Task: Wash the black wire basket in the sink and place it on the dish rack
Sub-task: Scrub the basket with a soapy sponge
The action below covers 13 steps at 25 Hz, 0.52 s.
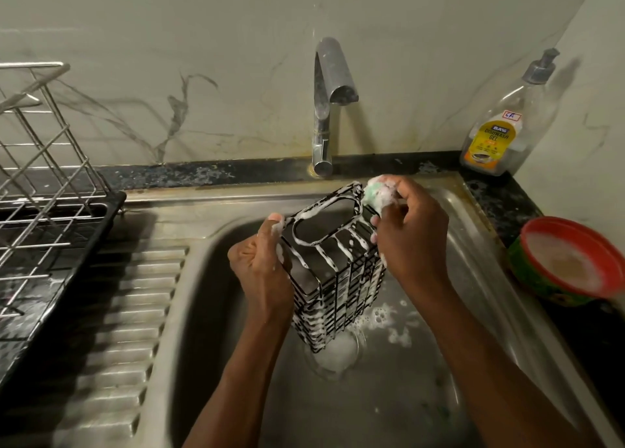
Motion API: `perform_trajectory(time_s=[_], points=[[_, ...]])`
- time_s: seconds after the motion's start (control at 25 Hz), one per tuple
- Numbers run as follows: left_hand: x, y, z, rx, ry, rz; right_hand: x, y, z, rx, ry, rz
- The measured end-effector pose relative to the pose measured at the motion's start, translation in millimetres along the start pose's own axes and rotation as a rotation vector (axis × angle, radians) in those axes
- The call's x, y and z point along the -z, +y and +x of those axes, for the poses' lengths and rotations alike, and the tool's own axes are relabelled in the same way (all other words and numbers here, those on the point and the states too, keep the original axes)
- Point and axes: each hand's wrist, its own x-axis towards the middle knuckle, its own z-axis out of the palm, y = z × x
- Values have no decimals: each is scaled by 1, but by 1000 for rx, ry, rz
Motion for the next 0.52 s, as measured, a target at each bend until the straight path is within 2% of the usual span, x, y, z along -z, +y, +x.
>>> perform_trajectory(time_s=[0.08,0.2,0.36,0.52], points=[[-1,1,-2,-47,-70,76,2,-1,5,28,67,44],[-2,-1,-5,-155,-211,239,7,6,8,116,138,-25],[0,-9,0,-205,-245,468,7,8,5,134,141,-25],[10,-3,11,-165,-267,570,1,-7,-3,320,55,-90]])
